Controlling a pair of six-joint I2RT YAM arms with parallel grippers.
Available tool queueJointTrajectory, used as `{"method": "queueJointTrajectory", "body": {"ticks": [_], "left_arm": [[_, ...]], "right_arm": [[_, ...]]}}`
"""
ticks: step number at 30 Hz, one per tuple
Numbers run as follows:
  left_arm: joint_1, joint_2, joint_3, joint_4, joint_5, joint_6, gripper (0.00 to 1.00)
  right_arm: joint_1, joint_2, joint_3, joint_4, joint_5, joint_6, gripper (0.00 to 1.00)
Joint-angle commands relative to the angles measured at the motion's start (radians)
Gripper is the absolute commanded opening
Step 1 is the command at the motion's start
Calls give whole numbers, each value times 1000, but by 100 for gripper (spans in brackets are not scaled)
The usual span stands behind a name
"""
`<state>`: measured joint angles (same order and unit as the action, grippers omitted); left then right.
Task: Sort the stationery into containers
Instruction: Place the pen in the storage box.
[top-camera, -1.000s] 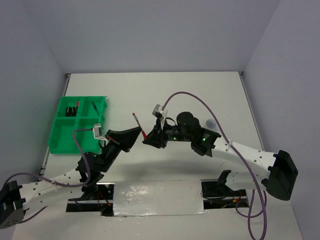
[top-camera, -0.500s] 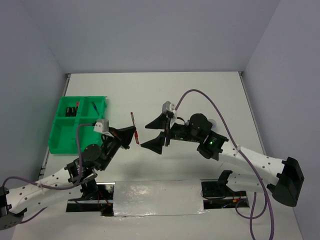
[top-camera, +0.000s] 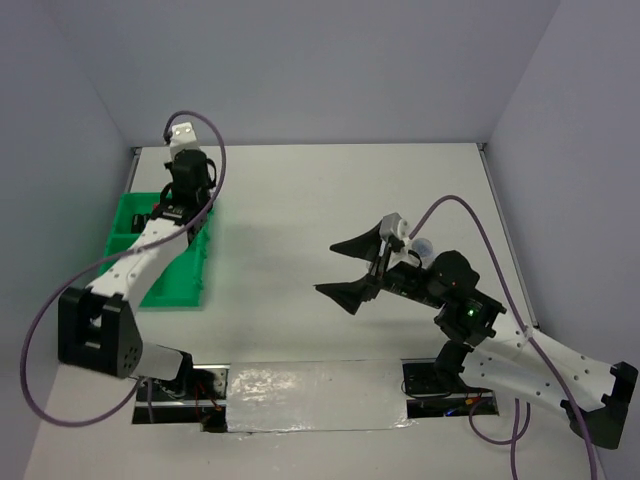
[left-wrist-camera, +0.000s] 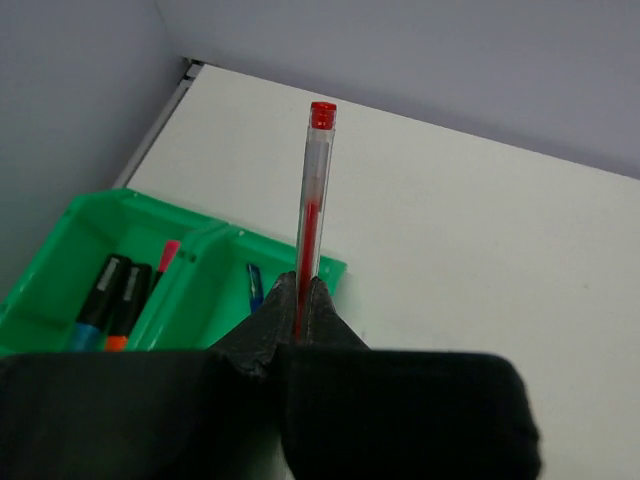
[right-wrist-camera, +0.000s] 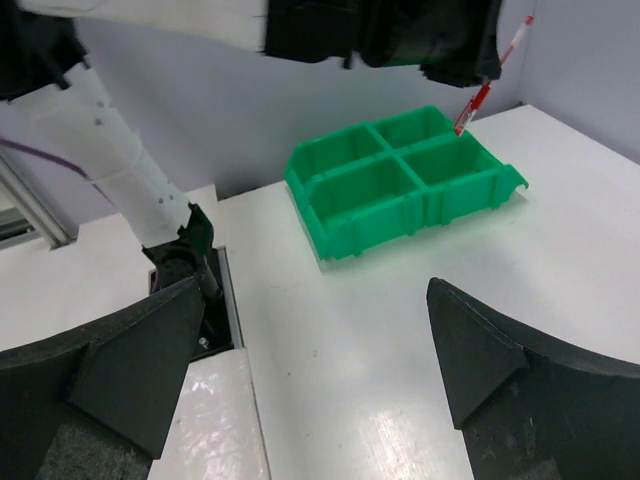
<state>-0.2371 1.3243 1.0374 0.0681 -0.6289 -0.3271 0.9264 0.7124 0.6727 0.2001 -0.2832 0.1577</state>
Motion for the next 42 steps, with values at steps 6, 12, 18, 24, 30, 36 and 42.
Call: {"method": "queueJointTrajectory", "body": {"ticks": [6, 12, 18, 24, 30, 36, 42], "left_arm": [[177, 225, 197, 104, 236, 337, 0], [216, 234, 98, 171, 274, 261, 0], [219, 260, -65, 292, 281, 198, 0], [220, 277, -131, 366, 268, 174, 0], [220, 288, -138, 366, 270, 157, 0], [220, 276, -168, 361, 232, 126, 0], [219, 259, -174, 337, 215, 117, 1]], "right_arm": [[-9, -33, -68, -25, 7, -15, 100], [-11, -47, -84, -4, -22, -3, 100], [-12, -59, -96, 5, -33, -3, 100], [-12, -65, -105, 16, -42, -3, 100], [-14, -65, -105, 15, -33, -9, 100], [-11, -59, -104, 13, -28, -14, 100], [-11, -73, -105, 6, -24, -18, 100]]}}
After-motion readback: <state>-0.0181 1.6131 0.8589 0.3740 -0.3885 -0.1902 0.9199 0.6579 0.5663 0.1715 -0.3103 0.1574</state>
